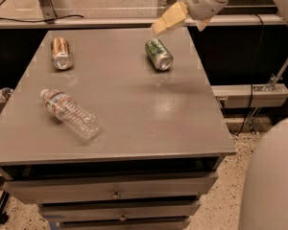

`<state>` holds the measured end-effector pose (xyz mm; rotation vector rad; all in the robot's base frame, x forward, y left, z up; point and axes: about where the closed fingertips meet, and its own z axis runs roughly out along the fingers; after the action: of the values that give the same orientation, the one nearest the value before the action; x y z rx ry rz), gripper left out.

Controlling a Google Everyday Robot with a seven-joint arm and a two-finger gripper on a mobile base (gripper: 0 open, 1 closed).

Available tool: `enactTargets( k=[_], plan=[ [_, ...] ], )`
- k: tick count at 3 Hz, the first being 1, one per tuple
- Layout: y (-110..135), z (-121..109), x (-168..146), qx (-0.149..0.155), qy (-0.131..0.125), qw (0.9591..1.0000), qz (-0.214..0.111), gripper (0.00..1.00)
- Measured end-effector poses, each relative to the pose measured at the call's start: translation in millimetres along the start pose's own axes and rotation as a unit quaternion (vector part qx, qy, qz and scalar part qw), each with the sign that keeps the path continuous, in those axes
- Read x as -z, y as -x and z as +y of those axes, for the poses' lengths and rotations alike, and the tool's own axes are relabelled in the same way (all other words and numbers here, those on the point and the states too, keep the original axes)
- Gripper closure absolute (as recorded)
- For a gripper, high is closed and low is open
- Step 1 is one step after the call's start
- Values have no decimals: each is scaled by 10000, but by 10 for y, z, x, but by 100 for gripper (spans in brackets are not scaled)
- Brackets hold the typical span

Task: Place green can upright

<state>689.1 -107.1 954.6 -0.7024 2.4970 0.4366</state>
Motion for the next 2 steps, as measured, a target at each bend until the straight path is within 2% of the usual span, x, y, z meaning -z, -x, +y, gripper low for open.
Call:
enactTargets(
  k=[1, 2],
  plan=[
    [256, 99, -207, -556, 31, 9984, -104, 0],
    [404, 209, -570, -814, -13, 9967, 56, 0]
  ],
)
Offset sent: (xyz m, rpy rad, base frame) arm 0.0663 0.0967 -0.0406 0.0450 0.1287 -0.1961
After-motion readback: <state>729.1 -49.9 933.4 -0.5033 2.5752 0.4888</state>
